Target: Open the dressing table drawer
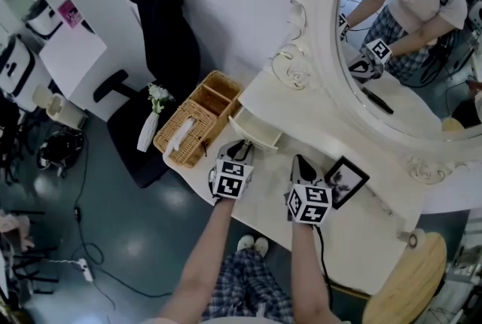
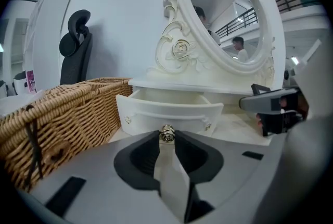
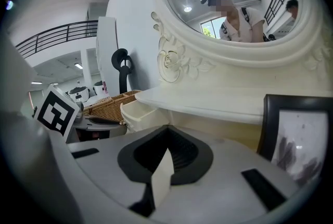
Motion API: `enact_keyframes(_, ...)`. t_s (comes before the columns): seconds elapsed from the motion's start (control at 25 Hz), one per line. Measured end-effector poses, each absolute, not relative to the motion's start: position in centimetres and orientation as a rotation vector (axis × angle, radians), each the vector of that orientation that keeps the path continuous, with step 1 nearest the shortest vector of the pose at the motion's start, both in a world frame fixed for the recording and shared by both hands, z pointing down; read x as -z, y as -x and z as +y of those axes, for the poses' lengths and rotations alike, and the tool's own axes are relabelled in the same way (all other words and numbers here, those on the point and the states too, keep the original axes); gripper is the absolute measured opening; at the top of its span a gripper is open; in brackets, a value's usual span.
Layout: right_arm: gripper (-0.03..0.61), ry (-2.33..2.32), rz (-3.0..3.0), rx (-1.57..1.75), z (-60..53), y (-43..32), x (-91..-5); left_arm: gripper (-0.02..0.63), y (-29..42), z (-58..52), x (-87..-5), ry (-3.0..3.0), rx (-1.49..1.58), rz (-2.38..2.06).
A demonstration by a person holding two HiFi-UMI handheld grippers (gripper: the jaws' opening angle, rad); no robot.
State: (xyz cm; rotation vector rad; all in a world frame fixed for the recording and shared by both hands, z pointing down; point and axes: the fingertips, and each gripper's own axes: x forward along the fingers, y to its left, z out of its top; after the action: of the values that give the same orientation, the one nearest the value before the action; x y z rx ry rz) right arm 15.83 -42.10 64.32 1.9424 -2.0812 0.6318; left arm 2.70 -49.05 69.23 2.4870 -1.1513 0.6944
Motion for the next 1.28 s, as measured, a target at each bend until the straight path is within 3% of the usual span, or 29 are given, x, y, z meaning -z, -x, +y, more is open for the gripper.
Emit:
enact_keyframes(0.44,0.012,-1.945,-2.085,-0.629,-41.2,-15.3,-64.1,0.114,-2.7,-48.3,-69.3,-2.522,-0.696,-1.102)
enact_keyframes(0.6,0.012,-1.963,-2.079,-0.62,-40.8,-15.7,-63.6,0.262,-2.8,-47.6,-68.3,-2.556,-0.681,-1.082)
enact_keyframes(0.72,0.012,-1.982,-2.074,-0.613,-40.6,-16.2,-63.1,0.31,-2.1,-47.1,-66.9,-2.58,-0.65,-1.131)
enact_keyframes(1.16,0.012,-2.04,-2.071,-0.553,-38.4,-17.2,-59.6,0.311,0.3,-45.5,-61.7,-2.572,-0.484,-1.227)
enact_keyframes(1.28,0.012,-2.059,-2.077,-0.508,-37.1,-17.9,-57.5,0.272,1.0,-44.3,-58.9,-2.586,-0.439,-1.241)
